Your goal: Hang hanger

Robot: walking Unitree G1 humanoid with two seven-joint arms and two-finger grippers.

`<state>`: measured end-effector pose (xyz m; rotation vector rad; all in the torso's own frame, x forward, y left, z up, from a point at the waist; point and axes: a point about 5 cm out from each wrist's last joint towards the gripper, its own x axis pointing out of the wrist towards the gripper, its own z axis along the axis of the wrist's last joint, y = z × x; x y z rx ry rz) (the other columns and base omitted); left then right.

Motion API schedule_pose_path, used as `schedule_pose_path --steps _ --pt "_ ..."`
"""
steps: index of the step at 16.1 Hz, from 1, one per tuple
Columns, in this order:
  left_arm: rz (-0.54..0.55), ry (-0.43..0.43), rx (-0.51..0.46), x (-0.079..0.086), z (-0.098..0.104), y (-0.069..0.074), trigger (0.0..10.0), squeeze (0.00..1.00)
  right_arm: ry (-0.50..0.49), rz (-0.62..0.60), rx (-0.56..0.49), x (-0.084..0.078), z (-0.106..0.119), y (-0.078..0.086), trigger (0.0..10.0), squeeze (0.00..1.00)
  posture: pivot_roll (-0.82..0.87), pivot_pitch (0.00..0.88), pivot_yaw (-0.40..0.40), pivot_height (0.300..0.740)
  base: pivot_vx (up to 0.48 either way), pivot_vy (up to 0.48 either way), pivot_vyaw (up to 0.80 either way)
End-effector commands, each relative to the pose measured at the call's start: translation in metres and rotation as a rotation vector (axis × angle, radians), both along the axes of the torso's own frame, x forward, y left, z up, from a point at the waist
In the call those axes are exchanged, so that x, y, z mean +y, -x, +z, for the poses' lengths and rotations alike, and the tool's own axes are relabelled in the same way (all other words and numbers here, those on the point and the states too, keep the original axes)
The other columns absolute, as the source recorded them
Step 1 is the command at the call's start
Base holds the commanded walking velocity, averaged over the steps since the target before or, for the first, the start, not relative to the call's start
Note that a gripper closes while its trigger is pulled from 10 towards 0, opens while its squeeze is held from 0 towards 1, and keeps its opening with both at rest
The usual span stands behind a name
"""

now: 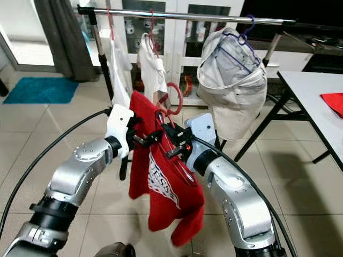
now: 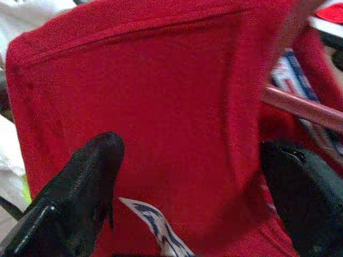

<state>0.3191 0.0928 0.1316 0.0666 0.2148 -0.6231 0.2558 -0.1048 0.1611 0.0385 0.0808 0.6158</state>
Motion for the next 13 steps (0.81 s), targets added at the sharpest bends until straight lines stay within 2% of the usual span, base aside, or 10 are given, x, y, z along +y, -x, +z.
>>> schedule_pose_path --steps 1,2,13 --pt "0.011 0.026 -0.027 -0.0007 0.0044 -0.0042 4.1 0.00 -0.025 0.016 -0.061 0.0026 0.0159 -0.0002 0.0 0.00 0.00 0.000 -0.032 0.740 0.000 0.000 0.00" --pt "0.007 0.033 -0.036 -0.0021 0.0026 -0.0064 0.0 0.00 -0.026 0.023 -0.063 0.0034 0.0165 -0.0001 0.0 0.00 0.00 0.000 -0.032 0.740 0.000 0.000 0.00" --pt "0.007 0.055 -0.054 -0.0030 -0.0015 -0.0094 0.0 0.00 -0.024 0.031 -0.059 0.0030 0.0173 -0.0013 0.0 0.00 0.00 0.000 -0.040 0.740 0.000 0.000 0.00"
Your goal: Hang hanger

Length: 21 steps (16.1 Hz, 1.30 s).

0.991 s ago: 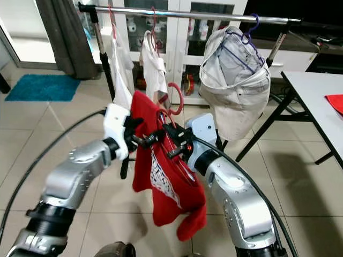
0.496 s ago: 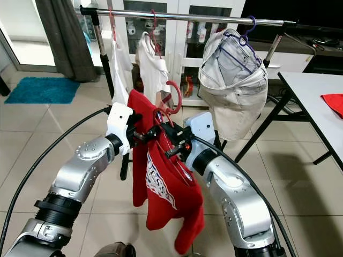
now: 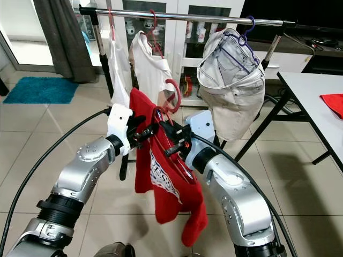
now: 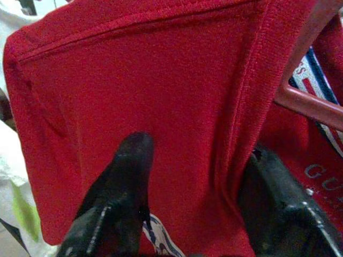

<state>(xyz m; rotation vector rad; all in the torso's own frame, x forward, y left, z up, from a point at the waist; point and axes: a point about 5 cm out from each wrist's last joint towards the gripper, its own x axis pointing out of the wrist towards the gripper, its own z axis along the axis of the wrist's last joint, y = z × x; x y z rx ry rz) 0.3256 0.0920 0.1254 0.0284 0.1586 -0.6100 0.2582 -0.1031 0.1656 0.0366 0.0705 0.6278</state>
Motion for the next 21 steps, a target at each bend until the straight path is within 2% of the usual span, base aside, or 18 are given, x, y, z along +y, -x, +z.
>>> schedule_pose_path --steps 1,11,17,21 --pt "-0.010 0.004 -0.012 -0.002 0.004 -0.003 0.0 0.00 -0.024 0.020 -0.049 0.002 0.013 0.001 0.0 0.00 0.00 0.000 -0.040 0.740 0.000 0.000 0.00" --pt "-0.010 0.005 -0.006 0.000 0.001 -0.005 0.0 0.00 -0.041 0.026 -0.049 0.002 0.015 0.002 0.0 0.00 0.00 0.001 -0.036 0.740 0.000 0.000 0.00" --pt "0.015 0.006 -0.015 0.013 0.001 -0.006 0.0 0.00 -0.041 0.021 -0.041 0.002 0.014 0.002 0.0 0.00 0.00 0.002 -0.040 0.740 0.000 0.000 0.00" --pt "0.012 -0.021 -0.054 0.036 0.012 -0.003 0.0 0.00 -0.005 -0.001 -0.010 -0.001 0.006 0.000 0.0 0.00 0.01 0.007 -0.046 0.740 0.000 0.000 0.00"
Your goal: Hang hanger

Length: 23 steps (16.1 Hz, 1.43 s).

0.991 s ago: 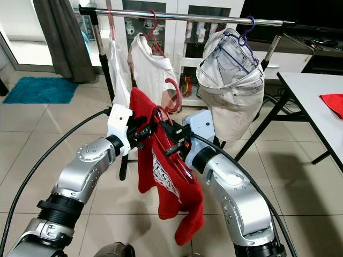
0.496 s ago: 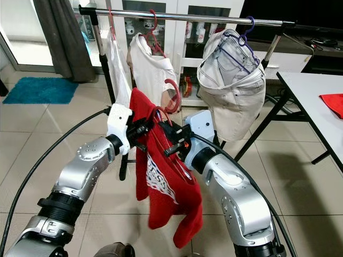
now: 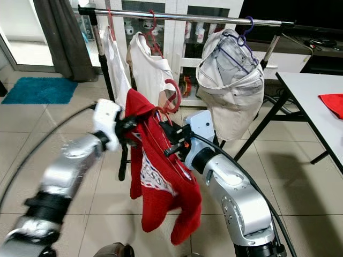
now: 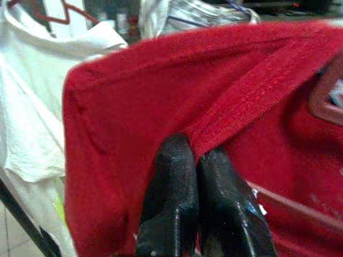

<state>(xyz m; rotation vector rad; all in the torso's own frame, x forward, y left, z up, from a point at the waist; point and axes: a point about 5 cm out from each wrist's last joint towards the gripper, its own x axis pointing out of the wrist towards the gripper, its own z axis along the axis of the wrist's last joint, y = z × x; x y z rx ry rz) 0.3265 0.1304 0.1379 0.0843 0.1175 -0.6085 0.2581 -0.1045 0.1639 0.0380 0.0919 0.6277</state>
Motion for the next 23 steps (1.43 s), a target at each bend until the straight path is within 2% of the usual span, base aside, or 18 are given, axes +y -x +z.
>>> schedule_pose_path --steps 1,2,3,5,6,7,8,9,12,14,15,16,18,19,20,21,23 --pt "-0.032 0.000 -0.016 0.005 0.010 0.003 0.0 0.00 0.026 0.000 -0.011 -0.002 0.002 0.000 0.0 0.00 0.01 0.007 -0.046 0.740 0.000 0.000 0.00" --pt "-0.032 0.000 -0.016 0.005 0.010 0.003 0.0 0.00 0.026 0.000 -0.011 -0.002 0.002 0.000 0.0 0.00 0.01 0.007 -0.046 0.740 0.000 0.000 0.00" --pt "-0.068 -0.018 -0.034 0.014 0.022 0.006 0.0 0.00 0.063 0.007 0.000 -0.006 -0.003 0.001 0.0 0.00 0.02 0.011 -0.048 0.740 0.000 0.000 0.00" --pt "-0.013 -0.042 -0.055 0.035 0.040 -0.001 0.0 0.00 0.124 0.070 0.000 -0.012 -0.006 0.006 0.0 0.00 0.03 0.012 -0.047 0.740 0.000 0.000 0.00" --pt "-0.013 -0.042 -0.055 0.035 0.040 -0.001 0.0 0.00 0.124 0.070 0.000 -0.012 -0.006 0.006 0.0 0.00 0.03 0.012 -0.047 0.740 0.000 0.000 0.00" --pt "0.037 -0.033 -0.063 0.045 0.049 -0.007 0.0 0.00 0.142 0.119 0.002 -0.014 -0.007 0.010 0.0 0.00 0.03 0.011 -0.046 0.740 0.000 0.000 0.00" --pt "0.156 0.021 -0.083 0.064 0.066 -0.021 0.0 0.00 0.156 0.218 0.019 -0.018 -0.008 0.021 0.0 0.00 0.02 0.008 -0.038 0.740 0.000 0.000 0.00" --pt "0.192 0.044 -0.089 0.070 0.070 -0.025 0.0 0.00 0.156 0.247 0.026 -0.019 -0.008 0.024 0.0 0.00 0.02 0.008 -0.036 0.740 0.000 0.000 0.00" --pt "0.337 0.024 -0.103 0.092 0.075 -0.039 0.0 0.00 0.118 0.360 0.053 -0.026 -0.006 0.040 0.0 0.00 0.01 0.008 -0.025 0.740 0.000 0.000 0.00" --pt "0.384 0.051 -0.105 0.098 0.076 -0.045 0.0 0.00 0.105 0.400 0.070 -0.027 -0.007 0.046 0.0 0.00 0.01 0.009 -0.023 0.740 0.000 0.000 0.00" --pt "0.397 0.094 -0.089 0.097 0.074 -0.049 0.0 0.00 0.086 0.429 0.080 -0.027 -0.007 0.050 0.0 0.00 0.01 0.008 -0.020 0.740 0.000 0.000 0.00" --pt "0.381 0.099 -0.074 0.094 0.071 -0.050 0.0 0.00 0.053 0.416 0.074 -0.027 -0.006 0.050 0.0 0.00 0.01 0.008 -0.018 0.740 0.000 0.000 0.00" --pt "0.332 0.068 -0.011 0.084 0.051 -0.048 0.0 0.00 -0.083 0.326 0.035 -0.027 0.002 0.042 0.0 0.00 0.01 0.008 -0.015 0.740 0.000 0.000 0.00" --pt "0.323 0.056 0.005 0.082 0.046 -0.047 0.0 0.00 -0.119 0.305 0.027 -0.027 0.003 0.041 0.0 0.00 0.01 0.008 -0.015 0.740 0.000 0.000 0.00" --pt "0.275 0.040 0.048 0.073 0.031 -0.041 0.0 0.00 -0.210 0.228 -0.009 -0.029 0.009 0.035 0.0 0.00 0.01 0.010 -0.014 0.740 0.000 0.000 0.00" --pt "0.181 0.042 0.093 0.057 0.019 -0.032 0.0 0.00 -0.287 0.116 -0.047 -0.031 0.014 0.025 0.0 0.00 0.01 0.010 -0.014 0.740 0.000 0.000 0.00" --pt "-0.019 0.048 0.131 0.024 0.012 -0.011 0.0 0.00 -0.386 -0.106 -0.071 -0.034 0.016 0.007 0.0 0.00 0.02 0.013 -0.019 0.740 0.000 0.000 0.00"
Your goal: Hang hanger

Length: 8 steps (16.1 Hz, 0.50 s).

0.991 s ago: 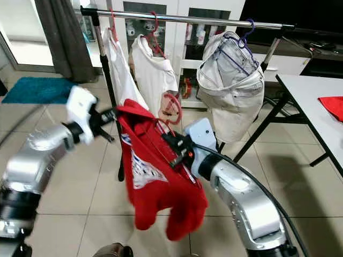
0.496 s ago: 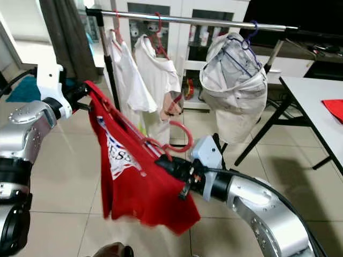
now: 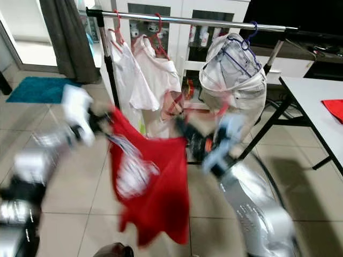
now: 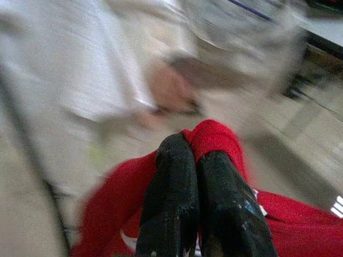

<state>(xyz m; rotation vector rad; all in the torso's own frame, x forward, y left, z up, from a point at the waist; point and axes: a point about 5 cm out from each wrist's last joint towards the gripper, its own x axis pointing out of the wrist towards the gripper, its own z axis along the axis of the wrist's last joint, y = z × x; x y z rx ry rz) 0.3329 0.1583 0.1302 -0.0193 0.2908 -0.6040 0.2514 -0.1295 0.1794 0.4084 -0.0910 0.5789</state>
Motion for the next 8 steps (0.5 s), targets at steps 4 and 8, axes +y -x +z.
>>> schedule_pose_path --steps 4,8 --pt "-0.275 0.090 -0.080 -0.046 0.035 0.030 0.0 0.00 0.006 -0.243 0.051 -0.009 -0.008 -0.018 0.0 0.00 0.02 0.014 -0.025 0.740 0.000 0.000 0.00" --pt "-0.196 0.090 -0.086 -0.040 0.041 0.042 0.0 0.00 0.087 -0.400 0.071 -0.022 -0.015 -0.027 0.0 0.00 0.02 0.015 -0.029 0.740 0.000 0.000 0.00"
